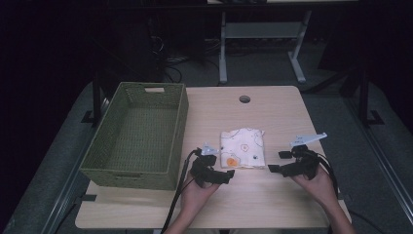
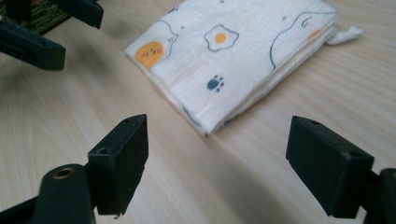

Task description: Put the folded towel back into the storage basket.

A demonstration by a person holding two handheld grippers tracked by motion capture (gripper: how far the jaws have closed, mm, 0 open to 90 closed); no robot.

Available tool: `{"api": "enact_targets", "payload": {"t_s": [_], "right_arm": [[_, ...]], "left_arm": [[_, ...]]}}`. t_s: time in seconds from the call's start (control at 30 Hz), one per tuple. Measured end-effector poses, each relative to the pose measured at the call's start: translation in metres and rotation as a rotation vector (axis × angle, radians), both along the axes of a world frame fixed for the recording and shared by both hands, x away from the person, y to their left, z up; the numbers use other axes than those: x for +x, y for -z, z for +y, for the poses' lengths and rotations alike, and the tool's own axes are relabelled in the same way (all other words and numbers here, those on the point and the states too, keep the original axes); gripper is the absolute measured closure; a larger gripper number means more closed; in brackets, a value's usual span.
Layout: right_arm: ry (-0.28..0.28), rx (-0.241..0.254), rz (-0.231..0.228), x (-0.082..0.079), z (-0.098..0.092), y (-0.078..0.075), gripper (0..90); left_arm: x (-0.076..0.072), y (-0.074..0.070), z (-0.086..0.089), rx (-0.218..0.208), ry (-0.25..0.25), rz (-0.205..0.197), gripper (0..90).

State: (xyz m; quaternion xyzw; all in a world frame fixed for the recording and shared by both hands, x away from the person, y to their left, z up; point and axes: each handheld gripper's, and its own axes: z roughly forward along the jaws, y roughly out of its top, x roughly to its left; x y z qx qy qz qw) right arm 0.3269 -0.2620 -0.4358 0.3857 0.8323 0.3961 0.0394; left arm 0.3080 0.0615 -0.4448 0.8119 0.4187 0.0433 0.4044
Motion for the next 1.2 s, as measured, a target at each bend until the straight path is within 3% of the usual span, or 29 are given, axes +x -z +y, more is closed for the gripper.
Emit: {"api": "enact_targets", "payload": {"t_s": [0.17, 0.33, 0.4, 0.43, 0.47, 0.5, 0.63, 0.8, 0.87, 1.07, 1.2], "right_arm": [[-0.006, -0.006, 0.022, 0.028, 0.009, -0.007, 21.5], [-0.007, -0.014, 0.034, 0.045, 0.014, -0.011, 21.8], [-0.006, -0.023, 0.035, 0.054, 0.016, -0.013, 22.3], [-0.001, -0.02, 0.04, 0.064, 0.018, -0.014, 22.6], [-0.001, -0.02, 0.04, 0.064, 0.018, -0.014, 22.6], [0.007, -0.031, 0.051, 0.077, 0.02, -0.014, 22.8], [0.011, -0.038, 0.054, 0.095, 0.025, -0.011, 25.0], [0.02, -0.061, 0.061, 0.11, 0.033, -0.004, 27.1], [0.023, -0.084, 0.065, 0.115, 0.036, -0.001, 28.0], [0.025, -0.136, 0.057, 0.129, 0.046, 0.005, 30.8], [0.021, -0.17, 0.049, 0.135, 0.055, 0.009, 33.0]], "left_arm": [[0.011, -0.002, -0.007, 0.025, -0.01, 0.004, 17.8], [0.021, -0.007, -0.017, 0.049, -0.014, -0.004, 20.5], [0.027, -0.005, -0.02, 0.052, -0.017, 0.013, 24.8], [0.034, -0.003, -0.021, 0.049, -0.042, 0.034, 25.2], [0.034, -0.003, -0.021, 0.049, -0.042, 0.034, 25.9], [0.039, -0.001, -0.023, 0.059, -0.046, 0.048, 27.7], [0.047, 0.0, -0.027, 0.083, -0.067, 0.061, 31.8], [0.056, 0.006, -0.03, 0.134, -0.065, 0.089, 36.3], [0.059, 0.009, -0.031, 0.132, -0.079, 0.102, 37.1], [0.062, 0.01, -0.031, 0.171, -0.079, 0.097, 40.6], [0.062, 0.01, -0.033, 0.202, -0.064, 0.073, 43.3]]}}
